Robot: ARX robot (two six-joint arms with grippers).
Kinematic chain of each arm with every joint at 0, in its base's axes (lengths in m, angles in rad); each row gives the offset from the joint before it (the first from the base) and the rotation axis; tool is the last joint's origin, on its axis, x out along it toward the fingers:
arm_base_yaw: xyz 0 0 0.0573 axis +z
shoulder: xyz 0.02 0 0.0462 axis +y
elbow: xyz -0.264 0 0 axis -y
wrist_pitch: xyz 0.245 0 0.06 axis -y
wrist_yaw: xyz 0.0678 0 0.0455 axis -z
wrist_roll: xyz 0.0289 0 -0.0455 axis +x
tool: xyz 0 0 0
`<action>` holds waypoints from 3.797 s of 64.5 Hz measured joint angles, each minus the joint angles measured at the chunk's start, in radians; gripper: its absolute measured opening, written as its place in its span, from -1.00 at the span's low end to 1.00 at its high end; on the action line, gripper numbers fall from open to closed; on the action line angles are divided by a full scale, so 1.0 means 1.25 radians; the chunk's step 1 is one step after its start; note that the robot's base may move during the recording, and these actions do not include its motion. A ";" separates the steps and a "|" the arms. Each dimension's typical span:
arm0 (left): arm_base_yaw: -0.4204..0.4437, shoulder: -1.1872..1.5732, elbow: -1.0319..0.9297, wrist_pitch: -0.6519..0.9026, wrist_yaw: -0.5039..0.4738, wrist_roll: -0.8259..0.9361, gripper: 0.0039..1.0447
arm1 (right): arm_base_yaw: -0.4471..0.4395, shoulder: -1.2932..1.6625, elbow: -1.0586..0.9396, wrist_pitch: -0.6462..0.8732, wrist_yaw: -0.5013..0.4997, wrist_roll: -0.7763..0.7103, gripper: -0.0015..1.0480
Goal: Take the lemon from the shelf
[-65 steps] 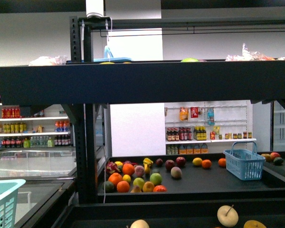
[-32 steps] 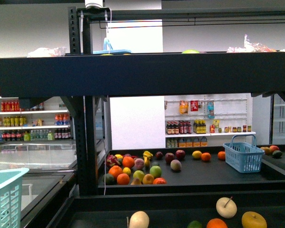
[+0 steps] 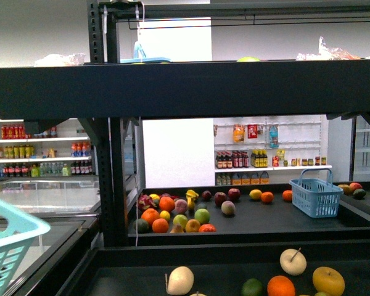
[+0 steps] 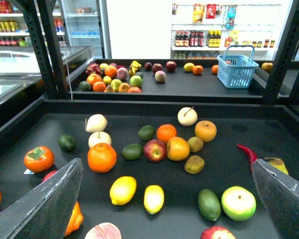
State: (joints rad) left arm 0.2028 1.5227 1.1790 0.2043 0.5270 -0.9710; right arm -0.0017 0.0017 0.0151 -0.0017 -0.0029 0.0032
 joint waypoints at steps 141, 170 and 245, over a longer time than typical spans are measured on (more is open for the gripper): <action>-0.473 0.200 0.086 -0.007 0.056 0.182 -0.83 | -0.058 1.798 0.836 0.317 -0.088 -0.204 0.95; -0.473 0.200 0.086 -0.007 0.056 0.182 -0.83 | -0.022 2.014 1.034 0.295 -0.033 -0.203 0.95; -0.473 0.200 0.086 -0.007 0.056 0.182 -0.83 | 0.007 2.230 1.296 0.181 -0.013 -0.140 0.09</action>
State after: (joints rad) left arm -0.3882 1.7729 1.2861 0.1959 0.5976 -0.7433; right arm 0.0074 2.7895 1.6356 0.2241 -0.0196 -0.1715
